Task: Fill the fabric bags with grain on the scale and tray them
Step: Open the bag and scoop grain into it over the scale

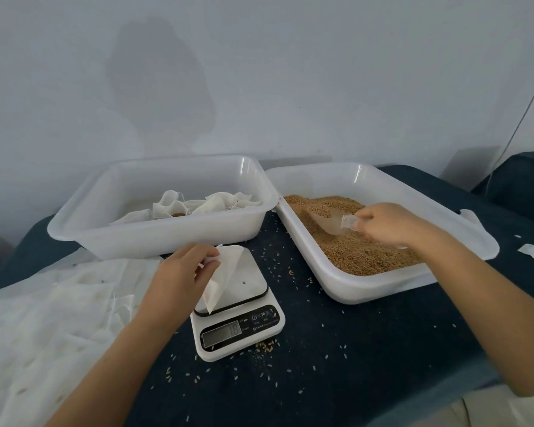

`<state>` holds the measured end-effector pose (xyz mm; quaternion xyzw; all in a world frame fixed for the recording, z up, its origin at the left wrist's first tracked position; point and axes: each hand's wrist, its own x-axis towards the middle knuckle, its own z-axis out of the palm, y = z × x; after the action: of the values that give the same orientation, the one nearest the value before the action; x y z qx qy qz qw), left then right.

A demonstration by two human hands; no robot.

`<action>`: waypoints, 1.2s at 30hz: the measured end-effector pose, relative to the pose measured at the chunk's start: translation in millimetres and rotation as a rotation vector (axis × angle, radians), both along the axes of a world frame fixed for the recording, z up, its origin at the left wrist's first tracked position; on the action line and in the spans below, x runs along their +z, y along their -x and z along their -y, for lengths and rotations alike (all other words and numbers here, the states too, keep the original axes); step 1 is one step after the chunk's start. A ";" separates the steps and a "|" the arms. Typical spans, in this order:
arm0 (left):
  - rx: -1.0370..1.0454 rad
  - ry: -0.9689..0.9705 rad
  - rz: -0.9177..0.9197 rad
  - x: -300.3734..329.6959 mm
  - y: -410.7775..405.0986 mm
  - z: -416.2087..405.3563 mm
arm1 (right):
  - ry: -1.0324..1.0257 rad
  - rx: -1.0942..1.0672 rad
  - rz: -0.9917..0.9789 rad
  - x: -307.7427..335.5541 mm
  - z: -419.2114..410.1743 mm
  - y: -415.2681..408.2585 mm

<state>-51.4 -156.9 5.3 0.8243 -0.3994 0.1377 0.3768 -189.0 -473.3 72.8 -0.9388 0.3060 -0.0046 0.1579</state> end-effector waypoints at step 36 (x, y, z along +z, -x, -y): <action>-0.111 -0.372 -0.063 57.8 -41.8 -14.7 | -0.242 0.633 0.089 29.5 -50.2 -15.7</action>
<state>-9.6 -142.2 63.1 0.8605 -0.4507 0.0146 0.2372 -173.4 -423.1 102.2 -0.9606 -0.0095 0.0401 0.2750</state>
